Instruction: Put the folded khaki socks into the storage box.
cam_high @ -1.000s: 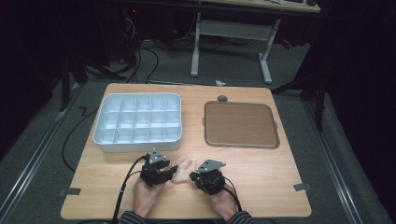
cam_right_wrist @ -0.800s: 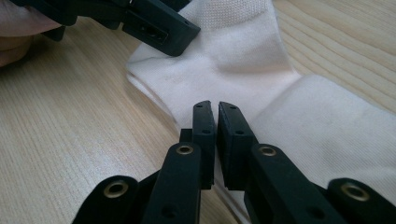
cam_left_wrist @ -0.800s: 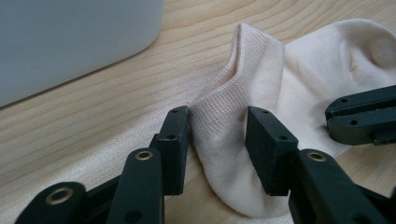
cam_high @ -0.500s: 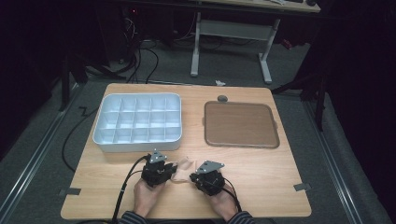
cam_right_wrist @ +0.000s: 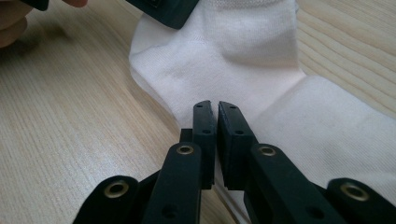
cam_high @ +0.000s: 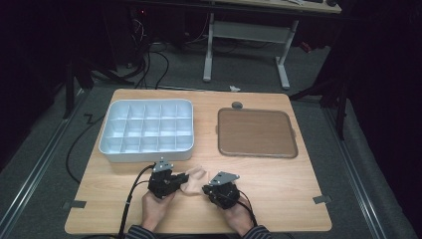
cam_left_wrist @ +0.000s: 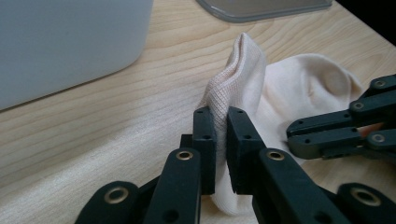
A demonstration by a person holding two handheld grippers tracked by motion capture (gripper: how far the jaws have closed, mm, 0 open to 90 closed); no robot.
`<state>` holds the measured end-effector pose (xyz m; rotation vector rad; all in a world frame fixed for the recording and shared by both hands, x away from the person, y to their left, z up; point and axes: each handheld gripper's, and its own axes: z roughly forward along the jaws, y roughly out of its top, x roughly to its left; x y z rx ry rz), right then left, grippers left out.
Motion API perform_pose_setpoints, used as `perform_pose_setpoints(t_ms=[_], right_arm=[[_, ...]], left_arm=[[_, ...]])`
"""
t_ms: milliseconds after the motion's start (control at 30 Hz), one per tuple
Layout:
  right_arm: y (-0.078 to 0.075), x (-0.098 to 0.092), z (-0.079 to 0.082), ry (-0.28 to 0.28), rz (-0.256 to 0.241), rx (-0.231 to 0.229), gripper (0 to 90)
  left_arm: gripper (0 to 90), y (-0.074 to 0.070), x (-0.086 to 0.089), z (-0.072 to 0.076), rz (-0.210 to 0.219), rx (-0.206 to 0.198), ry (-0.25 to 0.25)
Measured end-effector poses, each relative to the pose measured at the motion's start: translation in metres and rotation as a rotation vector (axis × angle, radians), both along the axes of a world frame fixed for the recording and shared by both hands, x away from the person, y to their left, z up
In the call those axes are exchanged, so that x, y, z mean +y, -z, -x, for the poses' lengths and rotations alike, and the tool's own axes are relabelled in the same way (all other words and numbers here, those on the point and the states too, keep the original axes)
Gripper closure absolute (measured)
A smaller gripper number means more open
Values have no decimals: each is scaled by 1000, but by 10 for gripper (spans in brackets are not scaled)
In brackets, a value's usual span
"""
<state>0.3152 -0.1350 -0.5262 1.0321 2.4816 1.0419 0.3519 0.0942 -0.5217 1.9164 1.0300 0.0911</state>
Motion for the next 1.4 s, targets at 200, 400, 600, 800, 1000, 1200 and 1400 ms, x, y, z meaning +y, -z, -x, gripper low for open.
perform_pose_setpoints(t_ms=[200, 400, 600, 800, 1000, 1200, 1400], right_arm=[[0, 0, 0, -1, 2, 0, 860], [-1, 1, -1, -4, 5, 7, 864], [-1, 1, -2, -4, 6, 14, 866], [-2, 4, -4, -18, 17, 21, 867], [-3, 12, -8, -29, 23, 31, 868], [-3, 15, -12, -36, 0, 54, 867], [-3, 22, -13, -46, -2, 54, 867]], left_arm=[[838, -6, 3, 2, 38, 8, 17], [838, -14, 1, 4, 31, -11, 42], [838, -19, -1, 4, 30, -19, 60], [838, -24, 0, 7, 34, -45, 58], [838, -29, 1, 7, 39, -52, 61], [844, -33, 2, 8, 69, -26, 87], [846, -33, 3, 7, 92, -14, 81]])
